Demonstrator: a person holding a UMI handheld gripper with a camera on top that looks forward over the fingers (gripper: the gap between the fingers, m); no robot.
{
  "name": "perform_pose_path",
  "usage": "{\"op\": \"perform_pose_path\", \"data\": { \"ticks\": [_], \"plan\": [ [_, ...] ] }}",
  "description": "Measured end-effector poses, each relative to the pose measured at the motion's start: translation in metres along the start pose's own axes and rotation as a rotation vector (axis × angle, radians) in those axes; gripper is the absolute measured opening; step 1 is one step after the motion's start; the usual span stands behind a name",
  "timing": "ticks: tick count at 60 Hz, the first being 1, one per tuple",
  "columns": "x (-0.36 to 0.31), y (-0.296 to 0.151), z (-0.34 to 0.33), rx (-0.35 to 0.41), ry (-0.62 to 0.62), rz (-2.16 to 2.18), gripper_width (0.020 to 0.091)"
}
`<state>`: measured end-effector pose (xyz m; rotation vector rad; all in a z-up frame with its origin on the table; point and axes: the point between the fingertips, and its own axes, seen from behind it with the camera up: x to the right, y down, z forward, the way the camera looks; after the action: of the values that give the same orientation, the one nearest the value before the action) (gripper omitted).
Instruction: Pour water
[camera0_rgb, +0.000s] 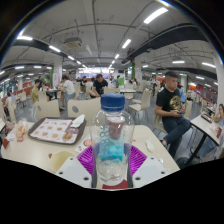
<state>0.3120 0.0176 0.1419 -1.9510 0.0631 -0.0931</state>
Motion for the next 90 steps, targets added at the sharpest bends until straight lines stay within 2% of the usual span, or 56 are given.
{"op": "perform_pose_path", "data": {
  "ticks": [15, 16, 21, 26, 30, 34, 35, 39, 42, 45, 61, 75, 90],
  "plan": [
    [0.021, 0.084, 0.016, -0.078, 0.022, 0.038, 0.0414],
    [0.022, 0.079, 0.017, -0.045, 0.024, 0.043, 0.0411],
    [0.022, 0.079, 0.01, -0.03, 0.038, 0.037, 0.0415],
    [0.02, 0.081, 0.014, -0.021, 0.047, 0.032, 0.047],
    [0.022, 0.082, 0.008, -0.037, 0.05, 0.041, 0.0535],
    [0.027, 0.088, 0.003, -0.093, 0.069, 0.049, 0.0597],
    [0.025, 0.092, 0.005, -0.108, 0.071, 0.049, 0.0631],
    [0.022, 0.099, -0.006, -0.172, 0.073, 0.05, 0.0865],
    [0.021, 0.1, -0.016, -0.195, 0.082, 0.045, 0.0829],
    [0.015, 0.099, -0.033, -0.218, 0.097, 0.037, 0.0854],
    [-0.049, 0.08, -0.146, -0.301, 0.116, -0.014, 0.0852],
    [-0.112, 0.066, -0.21, -0.303, 0.074, 0.036, 0.085],
    [-0.143, 0.063, -0.228, -0.291, 0.022, 0.012, 0.0851]
  ]
}}
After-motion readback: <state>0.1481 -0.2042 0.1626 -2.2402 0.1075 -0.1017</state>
